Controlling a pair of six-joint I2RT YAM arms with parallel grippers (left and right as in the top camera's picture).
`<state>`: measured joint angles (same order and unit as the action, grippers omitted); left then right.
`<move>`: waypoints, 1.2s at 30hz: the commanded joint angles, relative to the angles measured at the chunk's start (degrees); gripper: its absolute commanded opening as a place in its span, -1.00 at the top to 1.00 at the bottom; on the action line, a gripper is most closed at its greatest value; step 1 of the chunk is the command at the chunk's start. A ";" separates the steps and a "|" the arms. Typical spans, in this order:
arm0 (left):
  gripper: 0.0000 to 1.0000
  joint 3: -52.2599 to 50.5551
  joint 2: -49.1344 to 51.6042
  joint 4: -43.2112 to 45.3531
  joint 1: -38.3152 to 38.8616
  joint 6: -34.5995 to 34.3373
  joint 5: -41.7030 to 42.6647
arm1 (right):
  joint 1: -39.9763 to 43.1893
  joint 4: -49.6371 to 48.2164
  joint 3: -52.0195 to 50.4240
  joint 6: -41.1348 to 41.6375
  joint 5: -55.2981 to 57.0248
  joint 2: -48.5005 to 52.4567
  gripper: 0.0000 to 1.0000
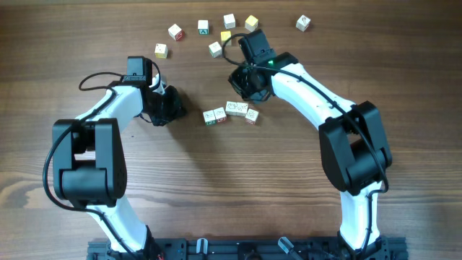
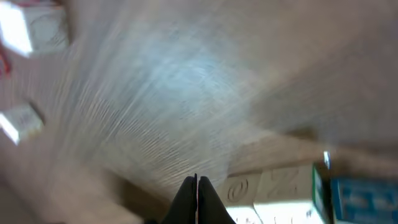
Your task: Form a horizontal line
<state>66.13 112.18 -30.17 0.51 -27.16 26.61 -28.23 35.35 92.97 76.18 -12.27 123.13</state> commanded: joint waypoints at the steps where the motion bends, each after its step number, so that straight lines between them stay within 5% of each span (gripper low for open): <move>1: 0.92 -0.55 0.44 -0.11 0.17 -0.33 -0.50 | -1.44 0.92 0.33 20.79 0.20 1.40 0.91; 12: 0.92 -0.55 0.44 -0.20 0.17 -0.31 -0.50 | -2.25 1.33 0.33 30.53 0.94 3.58 0.91; 36: 0.92 -0.55 0.44 -0.28 0.17 -0.31 -0.52 | -2.12 -0.31 0.35 22.49 0.24 4.50 0.91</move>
<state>66.11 112.18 -30.41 0.51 -27.16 26.61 -30.55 36.64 92.97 102.56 -11.97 126.82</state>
